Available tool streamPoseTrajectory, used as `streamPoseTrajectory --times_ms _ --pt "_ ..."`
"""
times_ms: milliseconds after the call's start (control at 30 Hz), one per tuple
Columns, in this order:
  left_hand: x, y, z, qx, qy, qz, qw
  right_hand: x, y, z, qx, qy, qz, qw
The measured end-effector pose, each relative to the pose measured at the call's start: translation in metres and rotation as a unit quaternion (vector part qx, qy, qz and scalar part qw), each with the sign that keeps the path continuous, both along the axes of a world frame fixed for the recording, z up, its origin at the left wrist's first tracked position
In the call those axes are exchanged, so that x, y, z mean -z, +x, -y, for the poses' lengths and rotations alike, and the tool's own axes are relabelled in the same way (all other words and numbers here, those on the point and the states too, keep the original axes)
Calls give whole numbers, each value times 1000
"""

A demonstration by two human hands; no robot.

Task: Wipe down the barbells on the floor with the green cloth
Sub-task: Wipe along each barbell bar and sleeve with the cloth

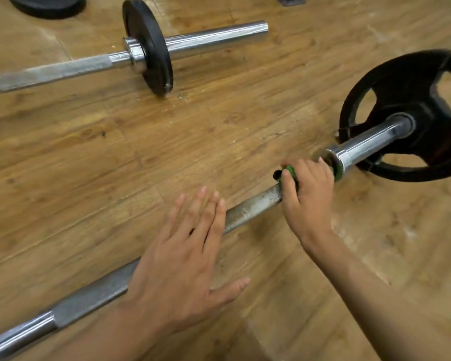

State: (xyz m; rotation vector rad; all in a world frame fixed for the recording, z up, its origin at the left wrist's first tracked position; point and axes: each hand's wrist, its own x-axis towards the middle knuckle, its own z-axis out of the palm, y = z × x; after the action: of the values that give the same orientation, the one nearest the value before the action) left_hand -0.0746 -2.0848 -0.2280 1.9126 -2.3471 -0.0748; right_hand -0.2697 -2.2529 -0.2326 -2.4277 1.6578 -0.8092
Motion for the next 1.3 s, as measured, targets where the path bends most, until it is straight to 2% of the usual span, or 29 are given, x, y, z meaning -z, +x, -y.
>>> streamPoseTrajectory --times_ms 67,167,233,267,367,467,500,567,633,667,700,800,900,967,1033,1100,1167,1300 --pt "1 -7 -7 -2 -1 3 1000 2 27 -37 -18 -7 12 1000" --pt "2 -13 -18 2 -3 12 1000 7 32 -82 -210 -25 -34 977" --pt "4 -16 -26 12 -6 21 1000 7 5 -68 -288 -46 -77 953" --pt "4 -18 -29 15 -6 18 1000 8 -11 -56 -277 -51 -83 956" --pt "4 -26 -31 23 -7 9 1000 7 -52 -20 -110 -45 -51 992" --pt "3 -31 -30 27 -10 5 1000 0 -35 -20 10 -9 33 999" --pt "3 -32 -30 32 -13 9 999 -3 -18 -31 17 14 54 998" --pt "4 -32 -31 32 -7 7 999 0 3 -60 -76 22 26 997" --pt "5 -30 -32 33 -15 14 999 4 -5 -68 -216 0 -48 975" --pt "5 -29 -33 33 -17 17 999 3 -16 -56 -254 -2 -58 966" --pt "4 -27 -34 32 -16 18 999 2 -30 -41 -255 0 -61 965" --pt "5 -23 -34 27 -21 29 999 -1 -57 0 -158 -2 -33 987" --pt "5 -24 -29 16 -21 22 999 -4 -44 8 -106 4 -15 994" --pt "4 -23 -25 10 -20 22 1000 -8 -19 -6 -131 31 -26 990" --pt "5 -21 -21 8 -22 18 1000 -9 0 -29 -197 46 -67 977" --pt "4 -17 -19 3 -19 20 1000 -7 2 -38 -265 37 -89 959" --pt "4 -13 -17 -3 -14 24 1000 -3 -11 -25 -280 16 -99 955" --pt "2 -8 -11 -25 -7 19 999 4 -6 -18 -109 -2 -23 994"
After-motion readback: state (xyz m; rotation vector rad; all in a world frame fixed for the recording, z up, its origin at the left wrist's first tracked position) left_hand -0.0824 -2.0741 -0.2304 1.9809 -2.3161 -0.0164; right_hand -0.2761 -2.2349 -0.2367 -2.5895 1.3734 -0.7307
